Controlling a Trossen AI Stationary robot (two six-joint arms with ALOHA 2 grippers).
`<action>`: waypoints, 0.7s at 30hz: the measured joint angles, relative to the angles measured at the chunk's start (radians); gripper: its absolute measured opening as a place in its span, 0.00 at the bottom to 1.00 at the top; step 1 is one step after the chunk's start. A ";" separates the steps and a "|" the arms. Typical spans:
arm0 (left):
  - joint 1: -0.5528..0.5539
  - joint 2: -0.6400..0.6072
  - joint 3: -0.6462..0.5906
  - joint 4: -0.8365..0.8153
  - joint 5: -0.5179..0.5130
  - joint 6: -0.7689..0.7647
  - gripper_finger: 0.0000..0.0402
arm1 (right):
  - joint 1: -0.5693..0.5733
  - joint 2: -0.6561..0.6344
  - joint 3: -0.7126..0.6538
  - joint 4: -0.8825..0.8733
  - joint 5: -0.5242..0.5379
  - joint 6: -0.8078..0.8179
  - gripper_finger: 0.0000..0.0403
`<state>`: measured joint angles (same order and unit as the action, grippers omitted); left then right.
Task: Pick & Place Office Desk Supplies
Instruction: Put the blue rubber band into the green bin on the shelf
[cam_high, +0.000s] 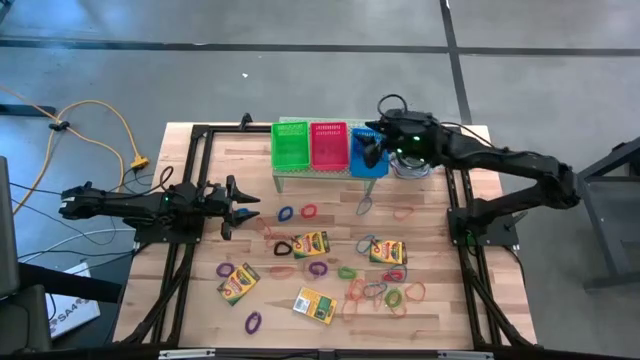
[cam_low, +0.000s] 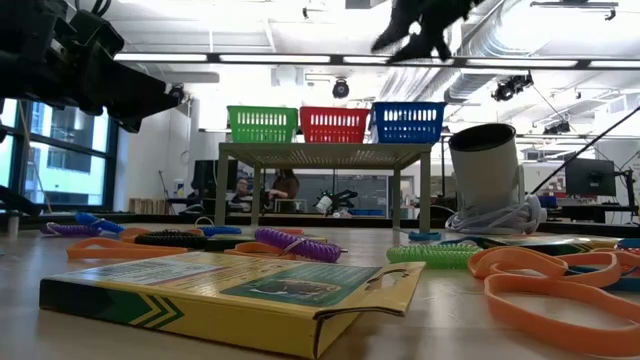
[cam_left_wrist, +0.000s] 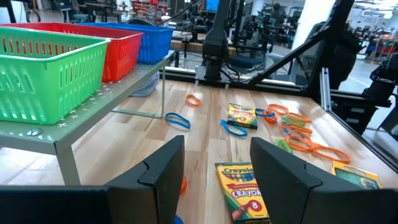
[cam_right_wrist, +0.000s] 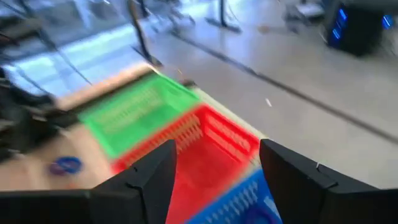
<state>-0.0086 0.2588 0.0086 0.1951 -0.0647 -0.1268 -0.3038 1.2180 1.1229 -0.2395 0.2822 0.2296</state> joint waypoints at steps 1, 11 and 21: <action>0.000 0.000 0.000 0.000 0.000 0.000 0.45 | 0.017 -0.017 0.000 0.011 -0.007 -0.019 0.54; 0.000 0.000 0.000 0.000 0.000 -0.002 0.45 | 0.204 -0.114 0.001 0.086 -0.178 -0.104 0.54; 0.000 0.000 0.000 0.000 0.000 -0.005 0.45 | 0.387 -0.105 0.001 0.076 -0.560 -0.207 0.54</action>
<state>-0.0086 0.2592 0.0086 0.1947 -0.0647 -0.1316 0.0830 1.1134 1.1240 -0.1633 -0.2777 0.0221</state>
